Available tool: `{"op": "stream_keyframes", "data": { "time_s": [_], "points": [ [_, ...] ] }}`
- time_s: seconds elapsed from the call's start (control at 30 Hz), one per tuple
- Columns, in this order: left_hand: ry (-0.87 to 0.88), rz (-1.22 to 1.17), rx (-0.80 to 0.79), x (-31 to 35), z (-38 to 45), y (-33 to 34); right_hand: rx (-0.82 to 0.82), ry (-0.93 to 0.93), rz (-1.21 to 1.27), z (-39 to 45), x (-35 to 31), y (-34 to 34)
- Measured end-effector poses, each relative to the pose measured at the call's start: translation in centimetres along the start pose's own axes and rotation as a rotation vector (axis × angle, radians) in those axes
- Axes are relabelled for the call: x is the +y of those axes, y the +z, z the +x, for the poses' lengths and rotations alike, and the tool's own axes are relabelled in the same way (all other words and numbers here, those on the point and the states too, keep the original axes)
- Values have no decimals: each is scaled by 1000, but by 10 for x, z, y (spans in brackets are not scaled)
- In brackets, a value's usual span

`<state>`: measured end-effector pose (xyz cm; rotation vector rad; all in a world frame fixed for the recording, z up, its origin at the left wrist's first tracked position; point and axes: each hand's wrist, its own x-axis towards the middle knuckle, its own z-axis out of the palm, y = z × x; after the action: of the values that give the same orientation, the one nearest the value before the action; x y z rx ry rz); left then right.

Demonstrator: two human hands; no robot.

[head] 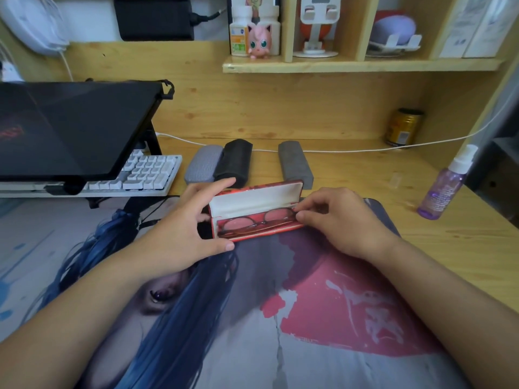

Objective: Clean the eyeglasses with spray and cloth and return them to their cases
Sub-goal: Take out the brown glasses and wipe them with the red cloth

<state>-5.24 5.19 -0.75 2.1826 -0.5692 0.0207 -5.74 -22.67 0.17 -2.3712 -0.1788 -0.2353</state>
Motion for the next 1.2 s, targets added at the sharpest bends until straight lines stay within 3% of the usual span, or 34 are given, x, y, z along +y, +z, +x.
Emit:
{"op": "stream_keyframes", "data": {
  "time_s": [0.27,0.4,0.57,0.7,0.83,0.9,1.07,1.2],
  "points": [
    [39,-38,12,-7,2,1,49,169,501,0,3,-11],
    [53,-1,23,-9,2,0,-122,355,749,-3,3,-33],
    [54,14,25,-8,3,-2,-401,376,553,-8,11,-46],
    [53,12,21,-5,1,-1,-652,286,323,-11,9,-55],
    [67,-1,19,-5,1,-1,-738,232,207,-12,5,-57],
    [81,5,21,-4,2,0,-659,202,172,-11,3,-58],
    [103,83,34,-1,5,6,-30,-142,61,-1,2,-31],
    [122,126,43,0,4,8,81,-409,-373,5,-2,-2]
  ]
}}
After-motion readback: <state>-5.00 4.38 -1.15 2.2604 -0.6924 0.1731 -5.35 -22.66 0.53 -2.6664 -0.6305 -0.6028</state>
